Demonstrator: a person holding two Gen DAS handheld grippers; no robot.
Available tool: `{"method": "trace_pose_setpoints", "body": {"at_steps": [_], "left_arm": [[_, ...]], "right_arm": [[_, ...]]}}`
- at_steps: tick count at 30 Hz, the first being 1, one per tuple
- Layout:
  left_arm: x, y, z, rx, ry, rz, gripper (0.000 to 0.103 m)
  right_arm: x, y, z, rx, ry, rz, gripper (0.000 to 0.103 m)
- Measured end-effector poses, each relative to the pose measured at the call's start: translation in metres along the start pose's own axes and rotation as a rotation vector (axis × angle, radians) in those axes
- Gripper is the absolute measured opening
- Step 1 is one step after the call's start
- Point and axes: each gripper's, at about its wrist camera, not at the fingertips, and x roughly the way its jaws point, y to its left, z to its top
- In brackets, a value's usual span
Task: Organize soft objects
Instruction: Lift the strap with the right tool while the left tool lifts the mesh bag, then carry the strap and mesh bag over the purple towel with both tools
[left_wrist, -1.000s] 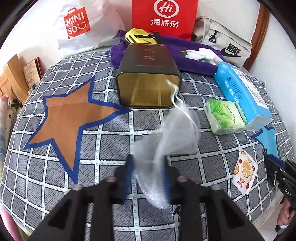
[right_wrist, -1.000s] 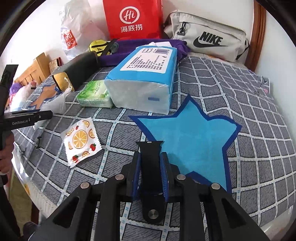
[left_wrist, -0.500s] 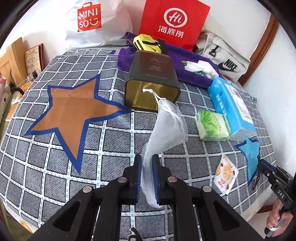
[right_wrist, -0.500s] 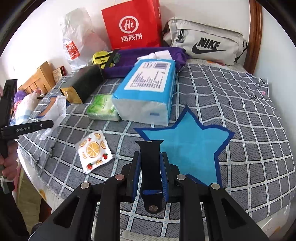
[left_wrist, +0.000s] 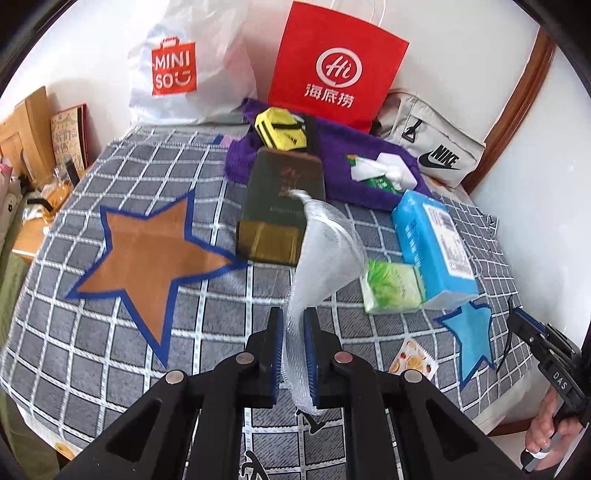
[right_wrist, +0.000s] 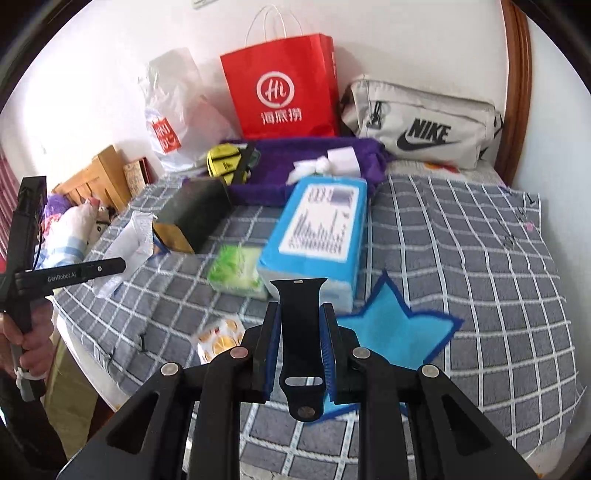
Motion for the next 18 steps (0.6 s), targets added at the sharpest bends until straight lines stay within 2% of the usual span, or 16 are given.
{"method": "trace_pose_setpoints", "body": {"at_steps": [18], "left_arm": [[0.005, -0.006, 0.068, -0.008, -0.031, -0.027, 0.011]], "right_arm": [[0.016, -0.005, 0.075, 0.018, -0.057, -0.003, 0.021]]}}
